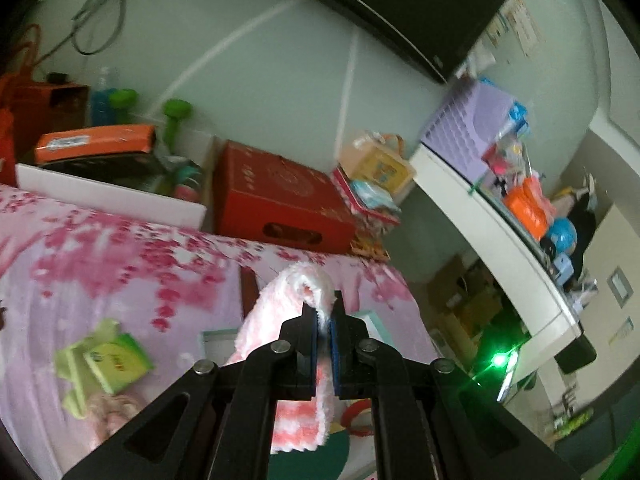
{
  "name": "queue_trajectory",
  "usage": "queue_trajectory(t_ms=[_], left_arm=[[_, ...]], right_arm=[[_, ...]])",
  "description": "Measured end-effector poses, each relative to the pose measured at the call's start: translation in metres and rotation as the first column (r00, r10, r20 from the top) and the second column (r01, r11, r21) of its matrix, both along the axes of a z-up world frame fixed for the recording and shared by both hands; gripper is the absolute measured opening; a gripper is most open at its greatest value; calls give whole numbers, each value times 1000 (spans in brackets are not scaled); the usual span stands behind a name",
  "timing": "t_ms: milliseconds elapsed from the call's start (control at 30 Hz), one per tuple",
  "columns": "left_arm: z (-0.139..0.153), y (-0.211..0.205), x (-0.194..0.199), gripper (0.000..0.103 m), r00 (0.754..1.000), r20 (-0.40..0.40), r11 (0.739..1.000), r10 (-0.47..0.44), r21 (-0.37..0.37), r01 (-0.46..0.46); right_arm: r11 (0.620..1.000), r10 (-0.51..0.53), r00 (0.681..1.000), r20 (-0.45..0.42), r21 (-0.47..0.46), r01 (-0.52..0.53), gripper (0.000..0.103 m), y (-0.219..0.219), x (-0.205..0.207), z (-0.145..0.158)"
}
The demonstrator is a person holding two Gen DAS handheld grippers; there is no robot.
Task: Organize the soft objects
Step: 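Lift the pink towel toward the tray with the left tool while the right tool holds the beige item, then lower the pink towel and beige item into the tray and open both tools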
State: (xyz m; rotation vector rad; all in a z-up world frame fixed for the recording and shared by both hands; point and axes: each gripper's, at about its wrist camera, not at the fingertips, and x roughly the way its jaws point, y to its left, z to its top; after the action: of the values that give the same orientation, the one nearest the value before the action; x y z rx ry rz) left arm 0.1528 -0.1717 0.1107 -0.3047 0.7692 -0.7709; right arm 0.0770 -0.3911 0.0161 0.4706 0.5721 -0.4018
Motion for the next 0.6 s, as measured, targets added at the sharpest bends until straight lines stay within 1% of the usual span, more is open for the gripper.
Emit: queue_trajectory(t_ms=[100, 167, 233, 267, 333, 400, 467, 500, 567, 600], left_arm=[[-8, -19, 0, 5, 999, -3, 999, -33, 17, 33], [-16, -34, 2, 5, 999, -9, 998, -54, 34, 54], [-26, -44, 4, 6, 998, -17, 996, -63, 61, 63], [-35, -49, 6, 6, 998, -36, 994, -59, 91, 62], [-52, -53, 10, 6, 996, -78, 990, -52, 124, 62], [-73, -54, 15, 6, 990, -136, 985, -28, 167, 51], [-89, -52, 18, 6, 984, -178, 978, 1, 206, 37], [-97, -49, 19, 7, 980, -197, 974, 18, 226, 28], [-106, -45, 20, 12, 974, -226, 970, 30, 242, 26], [-108, -43, 19, 19, 971, -238, 969, 31, 246, 29]], right_arm=[[998, -62, 998, -30, -8, 62, 16, -17, -9, -5], [996, -85, 995, -41, -15, 85, 16, -25, -12, -6], [995, -96, 995, -42, -2, 96, 16, -30, -15, -8], [995, -96, 995, -42, 2, 96, 16, -32, -16, -10], [995, -96, 994, -51, -1, 96, 16, -31, -16, -10], [995, -96, 993, -62, -10, 96, 16, -30, -13, -11], [996, -93, 993, -71, -14, 93, 17, -29, -12, -11], [996, -91, 993, -73, -13, 91, 17, -28, -11, -11], [996, -90, 993, -78, -13, 90, 17, -27, -11, -12], [996, -88, 993, -81, -11, 88, 18, -27, -11, -12]])
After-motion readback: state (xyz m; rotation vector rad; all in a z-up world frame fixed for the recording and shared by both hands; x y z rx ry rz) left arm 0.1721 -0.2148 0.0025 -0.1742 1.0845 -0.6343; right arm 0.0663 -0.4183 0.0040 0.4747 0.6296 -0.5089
